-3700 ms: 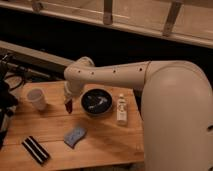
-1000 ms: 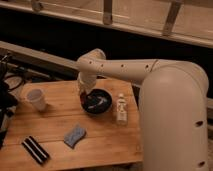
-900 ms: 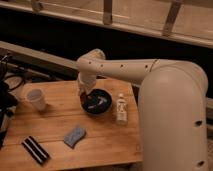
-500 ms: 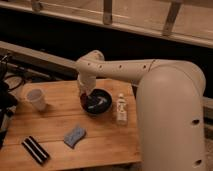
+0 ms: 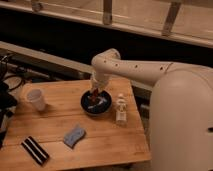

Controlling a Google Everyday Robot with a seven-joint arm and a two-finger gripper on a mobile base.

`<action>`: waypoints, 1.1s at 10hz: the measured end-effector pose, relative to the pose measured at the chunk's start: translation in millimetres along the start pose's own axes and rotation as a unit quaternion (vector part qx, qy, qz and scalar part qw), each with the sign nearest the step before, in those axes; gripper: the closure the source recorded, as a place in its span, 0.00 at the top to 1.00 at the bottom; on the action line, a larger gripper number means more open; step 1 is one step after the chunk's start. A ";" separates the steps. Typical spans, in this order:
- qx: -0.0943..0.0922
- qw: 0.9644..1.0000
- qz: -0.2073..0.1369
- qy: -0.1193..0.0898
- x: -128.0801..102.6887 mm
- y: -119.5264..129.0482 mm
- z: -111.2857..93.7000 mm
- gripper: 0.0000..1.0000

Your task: Place the pepper in the ceramic bowl

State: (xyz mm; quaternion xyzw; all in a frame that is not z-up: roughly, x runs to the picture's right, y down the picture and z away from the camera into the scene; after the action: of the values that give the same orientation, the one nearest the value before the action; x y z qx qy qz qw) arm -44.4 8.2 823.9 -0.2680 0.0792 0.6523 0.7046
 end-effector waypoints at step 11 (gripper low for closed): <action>0.018 0.999 -0.036 0.029 8.8 41.7 29.3 0.01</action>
State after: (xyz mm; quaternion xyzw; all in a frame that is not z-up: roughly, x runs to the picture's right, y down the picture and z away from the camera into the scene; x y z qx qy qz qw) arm -90.2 30.3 833.2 -0.2768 0.1021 0.6171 0.7295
